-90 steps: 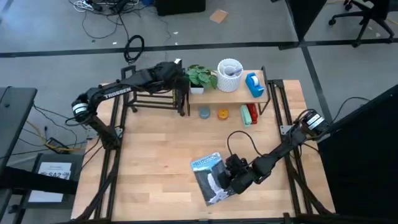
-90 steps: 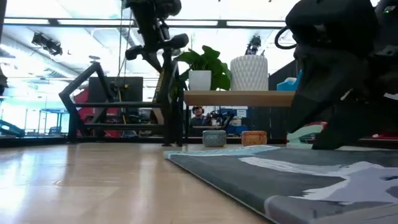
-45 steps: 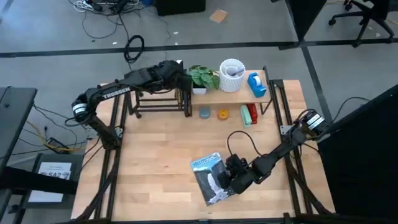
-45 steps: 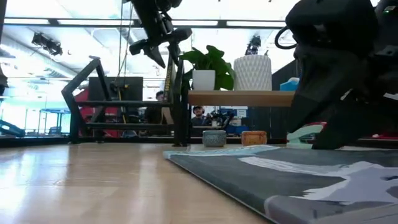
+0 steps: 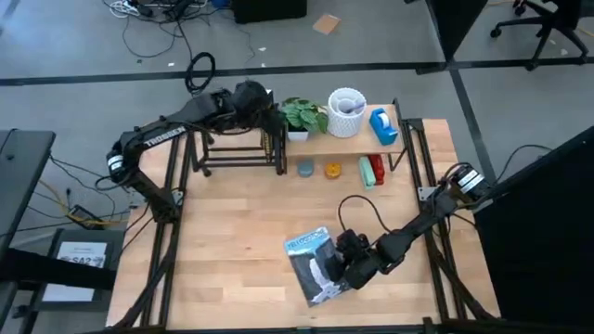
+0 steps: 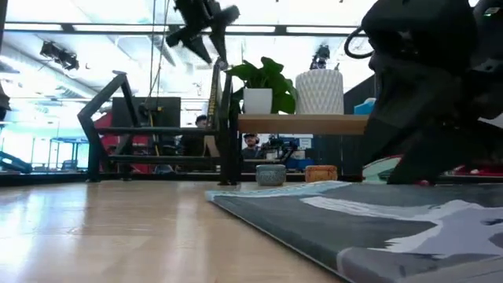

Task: Stock shelves
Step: Put the black book on the black book shelf, then put the blue book on the black book shelf

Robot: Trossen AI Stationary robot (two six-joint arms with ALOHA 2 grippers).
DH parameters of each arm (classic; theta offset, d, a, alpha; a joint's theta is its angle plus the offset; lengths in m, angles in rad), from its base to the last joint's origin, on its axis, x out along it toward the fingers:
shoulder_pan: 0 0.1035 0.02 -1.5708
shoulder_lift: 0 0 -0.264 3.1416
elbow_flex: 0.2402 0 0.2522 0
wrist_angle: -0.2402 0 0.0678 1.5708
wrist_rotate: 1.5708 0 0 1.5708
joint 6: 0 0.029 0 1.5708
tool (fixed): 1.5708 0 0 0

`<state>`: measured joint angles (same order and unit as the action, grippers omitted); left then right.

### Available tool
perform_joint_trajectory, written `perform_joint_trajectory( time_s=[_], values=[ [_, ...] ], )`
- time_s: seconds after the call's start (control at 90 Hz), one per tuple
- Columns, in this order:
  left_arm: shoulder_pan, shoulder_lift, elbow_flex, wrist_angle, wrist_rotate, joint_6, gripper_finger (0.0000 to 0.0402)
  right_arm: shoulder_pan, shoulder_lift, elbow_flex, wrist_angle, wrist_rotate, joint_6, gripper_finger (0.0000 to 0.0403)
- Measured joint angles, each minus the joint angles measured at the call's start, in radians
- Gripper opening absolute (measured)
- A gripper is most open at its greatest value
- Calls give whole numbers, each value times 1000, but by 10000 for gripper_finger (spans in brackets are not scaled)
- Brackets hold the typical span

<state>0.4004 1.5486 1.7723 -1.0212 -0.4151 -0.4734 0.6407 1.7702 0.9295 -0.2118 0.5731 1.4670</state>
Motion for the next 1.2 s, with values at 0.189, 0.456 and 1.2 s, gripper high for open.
perform_joint_trajectory(
  time_s=[0.189, 0.456, 1.2],
  values=[
    [-135, -9, 137, -242, -40, 14, 188, 23, -57, 0, -30, 54, -4, 259],
    [-565, -49, 72, -490, -107, -320, 188, 44, -76, 1, -51, 64, 9, 259],
    [-1033, -36, -832, 513, 93, -896, 188, -23, 127, 3, 372, -294, 163, 225]
  ],
)
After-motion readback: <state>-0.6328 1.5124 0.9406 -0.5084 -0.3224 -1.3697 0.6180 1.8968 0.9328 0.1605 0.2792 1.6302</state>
